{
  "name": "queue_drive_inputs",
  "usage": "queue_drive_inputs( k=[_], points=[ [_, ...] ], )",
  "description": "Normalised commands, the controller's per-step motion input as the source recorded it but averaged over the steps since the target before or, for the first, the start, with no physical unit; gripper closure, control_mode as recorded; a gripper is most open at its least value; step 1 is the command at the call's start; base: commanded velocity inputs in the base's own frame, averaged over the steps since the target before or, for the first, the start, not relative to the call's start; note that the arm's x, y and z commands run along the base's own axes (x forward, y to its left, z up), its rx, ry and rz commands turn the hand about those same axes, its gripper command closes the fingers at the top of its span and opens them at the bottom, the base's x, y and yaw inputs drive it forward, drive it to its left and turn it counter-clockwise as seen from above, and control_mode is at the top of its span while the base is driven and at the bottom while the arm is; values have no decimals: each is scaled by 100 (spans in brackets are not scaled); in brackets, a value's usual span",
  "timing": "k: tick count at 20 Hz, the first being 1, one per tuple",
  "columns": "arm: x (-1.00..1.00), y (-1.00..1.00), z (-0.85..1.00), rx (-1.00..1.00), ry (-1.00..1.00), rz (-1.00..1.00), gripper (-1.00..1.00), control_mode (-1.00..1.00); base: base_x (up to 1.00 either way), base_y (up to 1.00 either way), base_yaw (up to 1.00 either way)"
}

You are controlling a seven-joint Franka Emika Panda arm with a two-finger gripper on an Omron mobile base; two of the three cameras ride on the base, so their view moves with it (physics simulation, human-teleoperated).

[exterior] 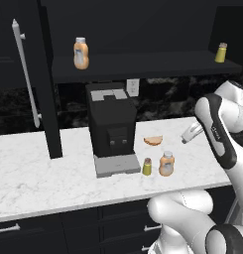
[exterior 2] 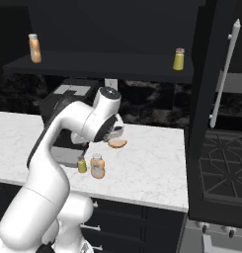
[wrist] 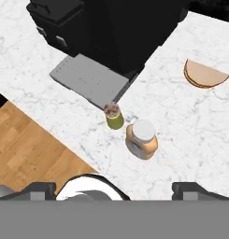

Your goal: Put the shaker and condiment bottle from the counter next to their counterparts in the cabinet.

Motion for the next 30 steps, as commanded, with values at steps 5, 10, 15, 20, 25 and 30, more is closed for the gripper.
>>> queue_drive_inputs(
  k=[5,10,15,20,25,30],
  points=[
    [3,-7,-55,16,-2,16,-100,-100,0,0,0],
    [-23,-26,-66,31,-12,15,-100,-100,0,0,0],
    [-22,-19,-25,10,-15,2,-100,-100,0,0,0],
    [-11,0,-11,0,-20,4,-100,-100,0,0,0],
    [-2,0,-9,0,-9,7,-100,-100,0,0,0],
    [19,0,-6,8,2,3,-100,-100,0,0,0]
  ],
)
